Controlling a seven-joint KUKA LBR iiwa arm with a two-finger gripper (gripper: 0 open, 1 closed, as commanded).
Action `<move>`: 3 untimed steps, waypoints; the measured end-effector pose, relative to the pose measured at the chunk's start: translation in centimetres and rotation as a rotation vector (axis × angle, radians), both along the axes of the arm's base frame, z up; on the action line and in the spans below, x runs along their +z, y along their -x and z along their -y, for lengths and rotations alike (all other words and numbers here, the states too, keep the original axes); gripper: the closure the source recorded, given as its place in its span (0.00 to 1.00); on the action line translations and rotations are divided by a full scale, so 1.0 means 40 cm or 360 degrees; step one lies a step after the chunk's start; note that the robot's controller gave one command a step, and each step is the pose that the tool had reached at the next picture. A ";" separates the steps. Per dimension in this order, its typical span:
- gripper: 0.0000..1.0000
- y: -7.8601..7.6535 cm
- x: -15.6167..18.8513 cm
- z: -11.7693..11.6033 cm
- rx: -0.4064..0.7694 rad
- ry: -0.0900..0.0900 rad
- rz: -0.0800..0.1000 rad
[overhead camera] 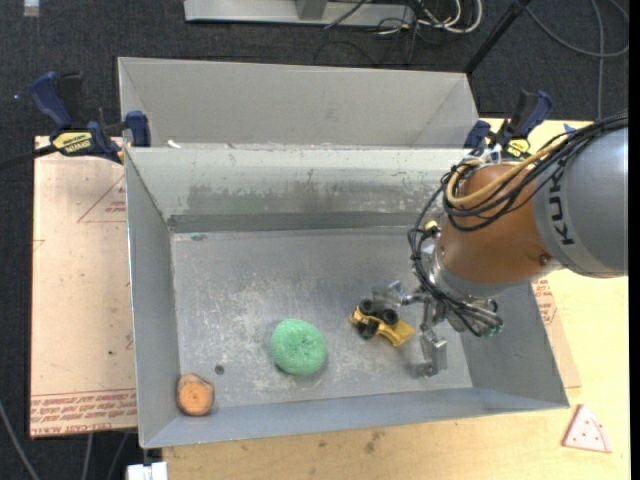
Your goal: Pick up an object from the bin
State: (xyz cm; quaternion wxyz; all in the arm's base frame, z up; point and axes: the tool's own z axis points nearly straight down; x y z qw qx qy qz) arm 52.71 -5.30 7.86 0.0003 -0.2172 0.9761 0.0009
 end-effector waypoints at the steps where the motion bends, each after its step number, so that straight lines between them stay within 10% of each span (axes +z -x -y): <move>1: 0.00 -0.006 0.057 0.012 0.0163 0.0000 0.0001; 2: 0.00 -0.092 0.042 -0.049 0.0073 0.0001 0.0007; 3: 1.00 -0.116 0.001 -0.123 0.0348 -0.0001 0.0003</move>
Offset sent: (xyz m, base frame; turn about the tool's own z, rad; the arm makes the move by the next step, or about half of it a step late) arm 0.0537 0.0339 0.0075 -0.0866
